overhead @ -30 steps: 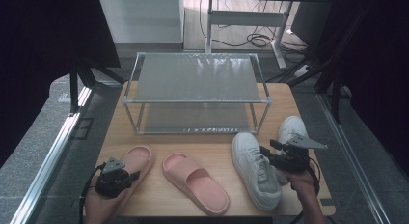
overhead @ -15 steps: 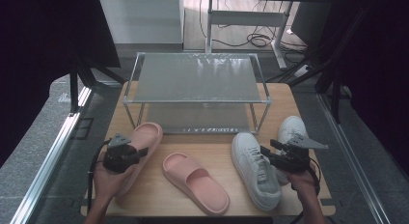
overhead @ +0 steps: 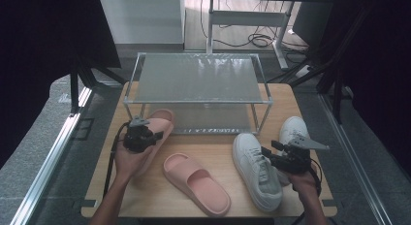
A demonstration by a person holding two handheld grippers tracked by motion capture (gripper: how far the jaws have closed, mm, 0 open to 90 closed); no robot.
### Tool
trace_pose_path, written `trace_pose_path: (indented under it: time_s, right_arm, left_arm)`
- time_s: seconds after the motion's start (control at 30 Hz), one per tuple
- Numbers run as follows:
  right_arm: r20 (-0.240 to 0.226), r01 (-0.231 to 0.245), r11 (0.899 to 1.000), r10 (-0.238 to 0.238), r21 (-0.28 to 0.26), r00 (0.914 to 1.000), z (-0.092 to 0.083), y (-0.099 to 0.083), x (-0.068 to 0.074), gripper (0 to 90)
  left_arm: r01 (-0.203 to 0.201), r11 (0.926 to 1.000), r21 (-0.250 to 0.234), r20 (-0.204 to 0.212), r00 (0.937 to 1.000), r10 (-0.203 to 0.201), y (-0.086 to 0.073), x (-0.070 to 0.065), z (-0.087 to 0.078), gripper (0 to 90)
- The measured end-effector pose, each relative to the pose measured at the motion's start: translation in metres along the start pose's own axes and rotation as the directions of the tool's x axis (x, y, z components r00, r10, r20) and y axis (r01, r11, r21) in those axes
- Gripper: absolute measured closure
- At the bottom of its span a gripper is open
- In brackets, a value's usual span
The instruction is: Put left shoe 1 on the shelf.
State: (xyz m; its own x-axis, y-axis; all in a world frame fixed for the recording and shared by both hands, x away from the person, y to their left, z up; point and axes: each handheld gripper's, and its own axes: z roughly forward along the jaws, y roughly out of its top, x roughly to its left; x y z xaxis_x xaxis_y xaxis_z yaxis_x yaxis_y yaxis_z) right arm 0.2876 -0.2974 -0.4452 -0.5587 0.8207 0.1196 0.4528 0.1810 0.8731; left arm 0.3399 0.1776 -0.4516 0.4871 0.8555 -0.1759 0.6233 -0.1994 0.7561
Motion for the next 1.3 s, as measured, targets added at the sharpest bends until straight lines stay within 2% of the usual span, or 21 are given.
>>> trace_pose_path:
  time_s: [0.27,0.63,1.0,1.3]
  right_arm:
    - [0.0,-0.002,1.0,0.002,0.001,1.0,0.0,-0.001,-0.001,47.0]
    - [0.005,-0.006,1.0,0.006,0.001,1.0,-0.001,-0.001,-0.003,47.0]
    - [0.007,-0.009,1.0,0.009,0.002,0.9999,-0.001,-0.002,-0.003,47.0]
    - [0.009,-0.009,1.0,0.009,0.003,0.9999,-0.001,-0.002,-0.003,47.0]
  left_arm:
    - [-0.003,0.9999,0.011,-0.002,1.0,0.003,0.015,-0.003,0.033,83.5]
    - [-0.021,0.9997,0.012,-0.023,0.9995,0.021,0.028,-0.005,0.061,83.5]
    - [-0.045,0.9989,0.012,-0.037,0.9983,0.046,0.034,-0.008,0.081,83.3]
    - [-0.05,0.9987,0.003,-0.047,0.9976,0.05,0.031,-0.011,0.085,81.1]
